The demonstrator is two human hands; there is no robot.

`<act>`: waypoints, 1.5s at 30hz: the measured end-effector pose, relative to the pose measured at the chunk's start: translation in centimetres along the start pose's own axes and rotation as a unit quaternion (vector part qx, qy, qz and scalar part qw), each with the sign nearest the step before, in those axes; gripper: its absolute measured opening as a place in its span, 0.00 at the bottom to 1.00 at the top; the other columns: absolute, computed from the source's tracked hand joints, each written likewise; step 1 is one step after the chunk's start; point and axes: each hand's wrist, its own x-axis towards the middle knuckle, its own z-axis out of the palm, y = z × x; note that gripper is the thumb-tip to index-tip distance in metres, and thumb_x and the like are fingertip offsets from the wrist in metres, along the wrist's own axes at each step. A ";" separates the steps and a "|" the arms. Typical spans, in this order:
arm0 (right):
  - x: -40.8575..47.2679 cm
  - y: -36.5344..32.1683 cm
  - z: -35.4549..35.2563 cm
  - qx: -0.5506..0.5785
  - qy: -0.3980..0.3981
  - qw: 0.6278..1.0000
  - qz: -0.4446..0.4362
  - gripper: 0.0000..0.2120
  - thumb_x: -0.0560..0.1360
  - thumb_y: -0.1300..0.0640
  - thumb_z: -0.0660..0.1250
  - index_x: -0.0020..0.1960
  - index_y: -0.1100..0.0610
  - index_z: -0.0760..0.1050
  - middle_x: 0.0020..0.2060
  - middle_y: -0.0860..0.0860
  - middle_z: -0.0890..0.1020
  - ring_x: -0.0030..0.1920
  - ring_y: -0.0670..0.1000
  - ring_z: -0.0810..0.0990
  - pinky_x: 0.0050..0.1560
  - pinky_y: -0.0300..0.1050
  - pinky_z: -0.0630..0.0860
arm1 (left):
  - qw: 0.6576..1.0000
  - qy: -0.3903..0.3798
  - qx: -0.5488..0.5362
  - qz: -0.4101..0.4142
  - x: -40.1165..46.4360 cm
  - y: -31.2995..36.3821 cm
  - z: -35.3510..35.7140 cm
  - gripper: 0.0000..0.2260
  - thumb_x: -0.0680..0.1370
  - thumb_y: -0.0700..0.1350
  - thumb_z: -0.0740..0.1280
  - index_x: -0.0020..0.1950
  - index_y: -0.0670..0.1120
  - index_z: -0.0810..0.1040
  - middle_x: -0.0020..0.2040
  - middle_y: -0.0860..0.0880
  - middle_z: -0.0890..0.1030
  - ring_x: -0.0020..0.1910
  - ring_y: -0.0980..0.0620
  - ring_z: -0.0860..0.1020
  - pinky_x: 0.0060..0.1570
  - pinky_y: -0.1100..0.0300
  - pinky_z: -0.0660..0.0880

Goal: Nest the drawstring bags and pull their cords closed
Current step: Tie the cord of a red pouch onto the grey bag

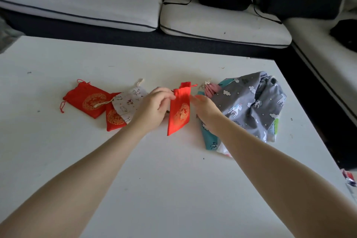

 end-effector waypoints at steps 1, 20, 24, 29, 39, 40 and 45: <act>-0.5 -0.4 -0.5 0.078 -0.010 0.996 0.036 0.13 0.79 0.47 0.55 0.50 0.54 0.73 0.36 0.45 0.74 0.36 0.41 0.75 0.36 0.36 0.66 | 0.999 -0.011 -0.030 0.010 0.0 1.4 -0.1 0.12 0.75 0.37 0.58 0.48 0.37 0.80 0.50 0.48 0.78 0.51 0.61 0.75 0.53 0.72 0.69; -10.3 -1.0 -7.9 0.446 0.001 0.891 -0.089 0.13 0.81 0.64 0.53 0.40 0.59 0.72 0.31 0.52 0.75 0.31 0.48 0.75 0.40 0.43 0.75 | 0.980 -0.180 -0.047 -0.073 -0.9 13.0 0.1 0.10 0.78 0.42 0.64 0.44 0.37 0.79 0.42 0.43 0.75 0.42 0.50 0.73 0.48 0.56 0.68; -11.5 -1.2 -9.4 0.439 0.047 0.893 -0.085 0.14 0.80 0.62 0.54 0.39 0.58 0.72 0.31 0.53 0.76 0.29 0.48 0.77 0.34 0.41 0.75 | 0.967 -0.176 -0.135 -0.129 -1.5 15.4 -0.5 0.14 0.82 0.43 0.55 0.44 0.39 0.76 0.38 0.48 0.78 0.39 0.55 0.75 0.42 0.61 0.70; -12.5 -0.7 -11.3 0.438 0.075 0.893 -0.069 0.15 0.80 0.61 0.54 0.38 0.57 0.73 0.36 0.54 0.78 0.35 0.48 0.76 0.34 0.37 0.72 | 0.943 -0.049 -0.262 -0.197 -1.1 16.5 -1.2 0.17 0.79 0.41 0.58 0.29 0.46 0.64 0.37 0.49 0.78 0.28 0.57 0.74 0.30 0.64 0.66; -13.2 -0.3 -12.3 0.537 0.049 0.842 0.000 0.14 0.80 0.56 0.55 0.39 0.53 0.74 0.30 0.46 0.81 0.39 0.46 0.75 0.37 0.40 0.65 | 0.740 0.013 -0.608 -0.287 -1.1 17.4 -1.9 0.17 0.79 0.41 0.55 0.29 0.47 0.60 0.39 0.49 0.84 0.31 0.55 0.79 0.28 0.68 0.72; -13.2 -0.4 -12.2 0.555 0.041 0.831 -0.002 0.14 0.80 0.56 0.55 0.38 0.53 0.74 0.28 0.46 0.81 0.38 0.47 0.75 0.38 0.40 0.66 | 0.733 0.009 -0.616 -0.287 -1.1 17.4 -1.7 0.17 0.79 0.43 0.55 0.30 0.47 0.61 0.35 0.50 0.82 0.30 0.56 0.79 0.29 0.68 0.73; -13.5 -0.9 -12.8 0.619 0.046 0.784 -0.010 0.16 0.81 0.60 0.51 0.36 0.57 0.67 0.22 0.51 0.77 0.34 0.51 0.77 0.40 0.46 0.77 | 0.743 0.045 -0.577 -0.337 -0.6 17.0 -1.0 0.18 0.81 0.49 0.53 0.31 0.48 0.60 0.22 0.53 0.66 0.21 0.56 0.67 0.30 0.65 0.66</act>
